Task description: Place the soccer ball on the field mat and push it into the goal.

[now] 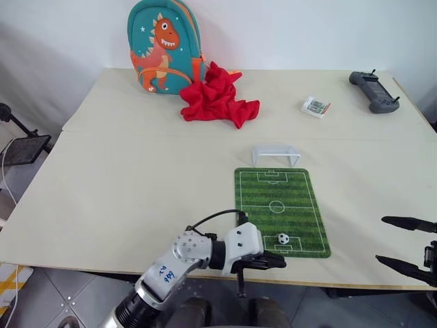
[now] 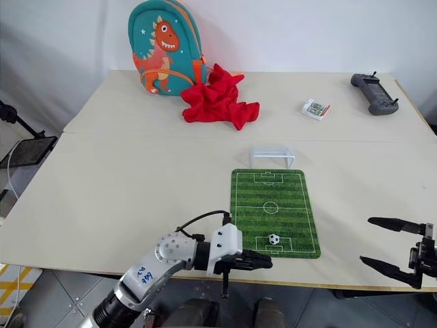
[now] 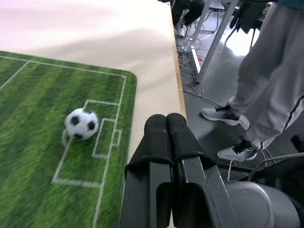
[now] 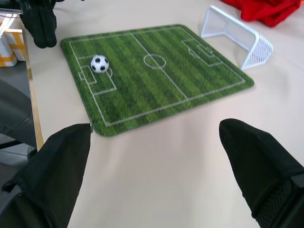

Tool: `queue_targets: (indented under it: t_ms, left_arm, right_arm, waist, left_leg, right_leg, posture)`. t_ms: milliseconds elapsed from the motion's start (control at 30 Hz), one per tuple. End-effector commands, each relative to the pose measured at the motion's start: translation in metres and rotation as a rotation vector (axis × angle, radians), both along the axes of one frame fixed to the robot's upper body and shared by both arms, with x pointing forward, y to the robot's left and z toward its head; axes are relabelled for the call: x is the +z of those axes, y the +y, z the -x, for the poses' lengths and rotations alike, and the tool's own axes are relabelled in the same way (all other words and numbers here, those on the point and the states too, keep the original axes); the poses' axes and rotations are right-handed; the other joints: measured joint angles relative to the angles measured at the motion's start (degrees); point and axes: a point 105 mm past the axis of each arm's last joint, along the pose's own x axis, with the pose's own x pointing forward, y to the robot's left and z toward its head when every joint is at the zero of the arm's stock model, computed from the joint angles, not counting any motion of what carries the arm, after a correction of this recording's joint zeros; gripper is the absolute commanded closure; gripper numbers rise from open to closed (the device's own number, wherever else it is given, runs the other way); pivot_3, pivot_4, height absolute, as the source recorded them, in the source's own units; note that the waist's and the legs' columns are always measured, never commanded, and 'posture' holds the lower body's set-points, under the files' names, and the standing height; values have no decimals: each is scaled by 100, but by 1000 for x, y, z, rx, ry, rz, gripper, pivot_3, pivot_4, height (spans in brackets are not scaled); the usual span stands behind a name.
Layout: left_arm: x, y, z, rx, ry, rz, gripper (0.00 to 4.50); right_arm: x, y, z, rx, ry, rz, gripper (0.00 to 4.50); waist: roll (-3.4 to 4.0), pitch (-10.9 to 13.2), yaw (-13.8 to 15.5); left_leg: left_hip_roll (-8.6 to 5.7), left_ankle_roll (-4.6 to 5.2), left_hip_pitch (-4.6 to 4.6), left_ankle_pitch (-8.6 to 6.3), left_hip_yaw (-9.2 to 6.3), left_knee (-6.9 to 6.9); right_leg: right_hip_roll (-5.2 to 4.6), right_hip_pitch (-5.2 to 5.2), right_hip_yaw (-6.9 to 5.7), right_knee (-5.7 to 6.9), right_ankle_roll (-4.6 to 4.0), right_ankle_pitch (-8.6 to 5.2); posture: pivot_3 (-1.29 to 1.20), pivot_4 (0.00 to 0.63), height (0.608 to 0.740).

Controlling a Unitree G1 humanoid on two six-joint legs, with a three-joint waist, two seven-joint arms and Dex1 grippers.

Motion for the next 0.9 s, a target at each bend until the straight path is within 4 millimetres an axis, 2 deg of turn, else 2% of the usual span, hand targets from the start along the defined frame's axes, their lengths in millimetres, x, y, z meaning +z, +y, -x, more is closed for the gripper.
queue_targets:
  t_ms: [33, 300, 533, 733, 800, 900]
  left_arm:
    - [4, -13, -3, 14, -26, 14, 4469]
    - [-2, -19, -20, 60, -42, -19, 4469]
    - [-5, -25, -33, 87, -75, -23, 4469]
    - [5, -27, -73, 235, -172, 0, 4469]
    - [16, -27, -89, 295, -224, 40, 4469]
    - [33, -26, -100, 294, -276, 104, 4469]
  right_arm:
    - [6, -4, 7, 35, -20, 31, 0]
    - [0, -5, 12, 29, 5, 41, 0]
    - [-4, 2, 14, 49, 0, 15, 0]
    - [-5, 10, 11, 46, -51, -42, 0]
    - [-1, 10, 5, -8, -97, -83, 0]
    - [5, 12, -5, -94, -161, -162, 0]
  waist:
    - [-1, 1, 1]
    - [-3, 2, -1]
    - [-4, 3, 0]
    - [-16, 9, 11]
    - [-21, 12, 13]
    - [-20, 12, 12]
  left_leg:
    - [0, 0, 0, 0, 0, 1]
    - [0, 1, 0, 0, 1, -1]
    - [-1, 1, 0, 0, 2, -1]
    - [-1, 0, -2, 0, 1, 2]
    - [-1, 0, -2, 1, 1, 1]
    - [-3, 0, -3, 1, 3, 3]
  right_leg:
    - [0, 1, 0, -1, 0, 0]
    - [1, -2, 1, -1, 0, 0]
    - [1, -1, 0, -1, 0, 0]
    - [2, -2, -2, 0, 1, 0]
    - [3, -2, -3, 0, 2, 1]
    - [3, -4, -2, 1, 6, 3]
  posture:
    - [0, 150, 740]
    - [0, 150, 740]
    - [0, 150, 740]
    - [0, 150, 740]
    - [0, 150, 740]
    - [0, 150, 740]
